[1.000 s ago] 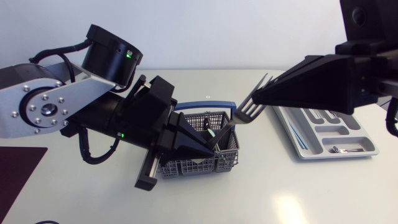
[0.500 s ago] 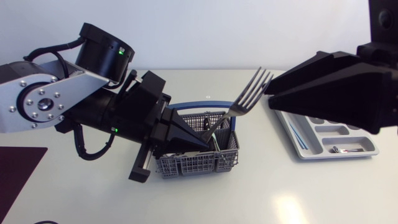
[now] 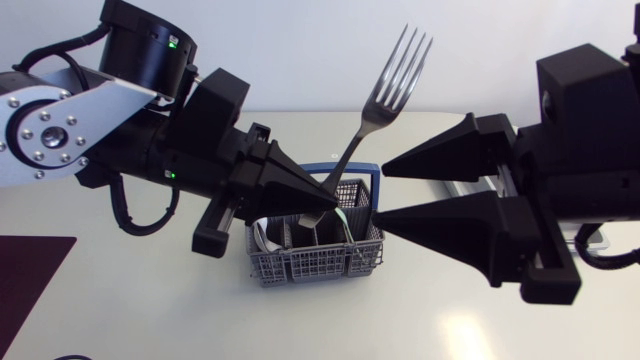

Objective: Sort the cutlery from the basket into the organizer compartments.

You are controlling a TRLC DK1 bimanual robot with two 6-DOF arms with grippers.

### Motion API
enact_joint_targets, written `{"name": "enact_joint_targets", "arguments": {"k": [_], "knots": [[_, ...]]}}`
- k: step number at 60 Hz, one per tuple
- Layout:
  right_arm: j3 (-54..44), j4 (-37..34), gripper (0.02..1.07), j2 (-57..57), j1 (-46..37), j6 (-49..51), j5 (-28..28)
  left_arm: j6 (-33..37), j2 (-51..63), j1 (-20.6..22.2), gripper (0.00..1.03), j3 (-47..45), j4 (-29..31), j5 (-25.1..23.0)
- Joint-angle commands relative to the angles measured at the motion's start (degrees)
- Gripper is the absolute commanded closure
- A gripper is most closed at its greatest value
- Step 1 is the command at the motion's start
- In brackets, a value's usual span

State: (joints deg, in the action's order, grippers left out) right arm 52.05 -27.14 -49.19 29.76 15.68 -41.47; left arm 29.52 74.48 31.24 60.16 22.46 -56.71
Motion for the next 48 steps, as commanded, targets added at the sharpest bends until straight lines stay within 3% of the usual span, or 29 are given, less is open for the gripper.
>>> {"name": "enact_joint_targets", "arguments": {"k": [1,6,15,19,29,40,48], "knots": [[-1.25,3.05,0.29,-1.70,1.53,-1.88,1.31,-1.39,1.11,0.57,1.00,1.63,-0.13,-1.56],[-1.16,6.13,0.31,-3.72,2.50,-2.94,2.45,-1.39,1.11,0.84,1.00,1.45,-0.13,-1.56],[-0.81,10.44,0.44,-7.50,3.82,-4.61,2.63,-1.39,1.20,0.84,1.00,1.71,-0.13,-2.00],[-0.11,11.84,0.55,-8.82,3.82,-5.75,2.54,-1.39,1.28,0.57,1.00,1.63,-0.13,-2.71],[0.33,12.99,0.70,-9.87,3.99,-6.45,2.10,-1.30,1.37,0.13,1.00,1.54,-0.05,-3.15],[0.86,12.72,1.01,-10.14,4.08,-6.54,0.96,-1.39,1.37,-0.04,1.00,1.54,-0.13,-3.50],[1.03,12.28,1.02,-10.14,4.26,-6.89,0.16,-1.83,1.37,-0.48,1.00,1.80,-0.13,-3.50]]}}
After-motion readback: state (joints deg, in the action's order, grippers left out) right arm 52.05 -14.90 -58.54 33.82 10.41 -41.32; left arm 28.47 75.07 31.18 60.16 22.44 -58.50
